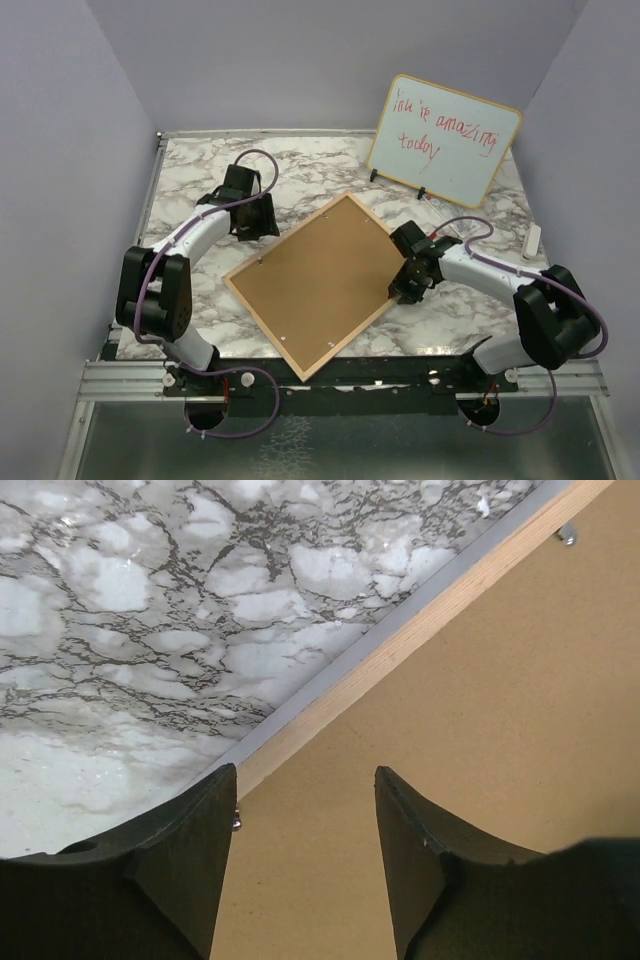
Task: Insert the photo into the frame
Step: Turn over the photo frame at the center of the board.
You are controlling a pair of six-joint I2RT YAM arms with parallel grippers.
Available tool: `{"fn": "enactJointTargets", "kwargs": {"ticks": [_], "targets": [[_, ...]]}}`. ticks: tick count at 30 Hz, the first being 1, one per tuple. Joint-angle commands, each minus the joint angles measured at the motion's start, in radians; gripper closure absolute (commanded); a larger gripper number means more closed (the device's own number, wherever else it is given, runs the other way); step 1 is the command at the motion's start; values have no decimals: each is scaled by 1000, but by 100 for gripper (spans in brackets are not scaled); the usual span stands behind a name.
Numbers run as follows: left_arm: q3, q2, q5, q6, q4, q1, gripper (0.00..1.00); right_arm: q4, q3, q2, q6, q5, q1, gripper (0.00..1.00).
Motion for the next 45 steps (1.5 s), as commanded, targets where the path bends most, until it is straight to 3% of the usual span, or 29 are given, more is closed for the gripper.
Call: {"fn": "enactJointTargets", "kwargs": {"ticks": [1,4,9,18,22,28,36,45], "targets": [[9,-81,-49,-5,12,-22,40,-16,37,67,14,44,-2,71],[-6,-123,-32,-3,34,-61,38,-36,59,99,6,53,-1,77],[-83,-207,10,0,116,-172,37,-95,106,92,6,69,-2,98],[-247,-339,84,-21,366,-415,40,-283,323,75,-74,57,-2,100],[-282,-419,-74,-29,416,-571,39,-315,373,81,-95,32,-3,100],[-284,-475,-361,-11,399,-769,29,-324,398,107,-105,-22,-2,100],[-142,-313,-678,67,234,-1055,22,-358,456,142,-114,-39,-2,100],[12,-109,-925,62,88,-1229,18,-368,475,162,-122,-102,-14,100]]}}
